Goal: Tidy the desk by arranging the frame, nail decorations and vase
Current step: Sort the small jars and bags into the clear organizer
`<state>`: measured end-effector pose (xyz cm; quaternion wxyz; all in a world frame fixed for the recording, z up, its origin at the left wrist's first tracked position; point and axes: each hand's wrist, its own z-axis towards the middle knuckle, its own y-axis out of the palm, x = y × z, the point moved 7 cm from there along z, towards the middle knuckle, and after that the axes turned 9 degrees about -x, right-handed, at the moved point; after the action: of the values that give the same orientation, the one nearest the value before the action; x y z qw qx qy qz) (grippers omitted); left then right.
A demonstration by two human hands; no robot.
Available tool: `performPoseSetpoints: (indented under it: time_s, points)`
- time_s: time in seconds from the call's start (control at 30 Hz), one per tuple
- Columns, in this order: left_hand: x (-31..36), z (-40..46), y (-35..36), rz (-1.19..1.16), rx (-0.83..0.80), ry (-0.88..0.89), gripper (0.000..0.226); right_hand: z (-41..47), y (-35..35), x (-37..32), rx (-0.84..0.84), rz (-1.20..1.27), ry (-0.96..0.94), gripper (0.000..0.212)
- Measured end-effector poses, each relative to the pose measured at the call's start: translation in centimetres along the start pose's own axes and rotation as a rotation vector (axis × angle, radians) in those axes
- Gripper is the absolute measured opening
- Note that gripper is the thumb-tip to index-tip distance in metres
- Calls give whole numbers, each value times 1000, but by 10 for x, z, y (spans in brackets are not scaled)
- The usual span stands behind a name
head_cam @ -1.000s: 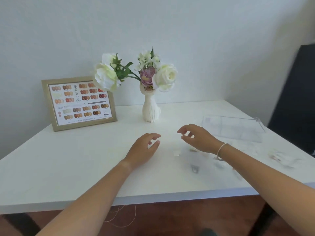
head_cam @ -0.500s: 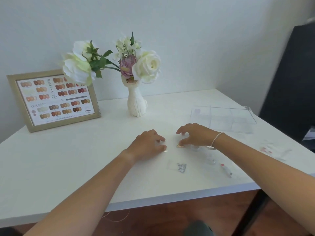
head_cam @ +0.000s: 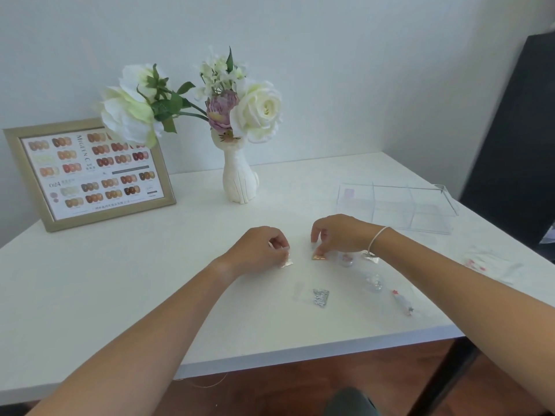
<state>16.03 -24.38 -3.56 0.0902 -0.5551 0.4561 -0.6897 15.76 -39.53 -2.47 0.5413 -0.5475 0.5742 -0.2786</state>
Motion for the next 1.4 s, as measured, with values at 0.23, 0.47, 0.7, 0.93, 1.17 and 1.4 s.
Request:
performPoseSetpoints:
  time_s: [0.23, 0.47, 0.7, 0.93, 1.17, 1.4]
  points:
    - [4, 8, -10, -93, 26, 9, 10, -12, -24, 16, 107, 132, -88, 8]
    - [21, 26, -16, -264, -8, 53, 17, -33, -89, 55, 428, 363, -61, 10]
    - [49, 51, -22, -339, -39, 90, 12, -30, -113, 101, 604, 445, 36, 14]
    - [71, 77, -20, -364, -71, 88, 10, -17, -103, 114, 622, 387, 103, 18]
    - [91, 105, -18, -201, -46, 126, 16, -5, -88, 109, 531, 203, 78, 25]
    - [111, 135, -20, -103, 23, 181, 20, -16, -86, 104, 562, -73, 46, 27]
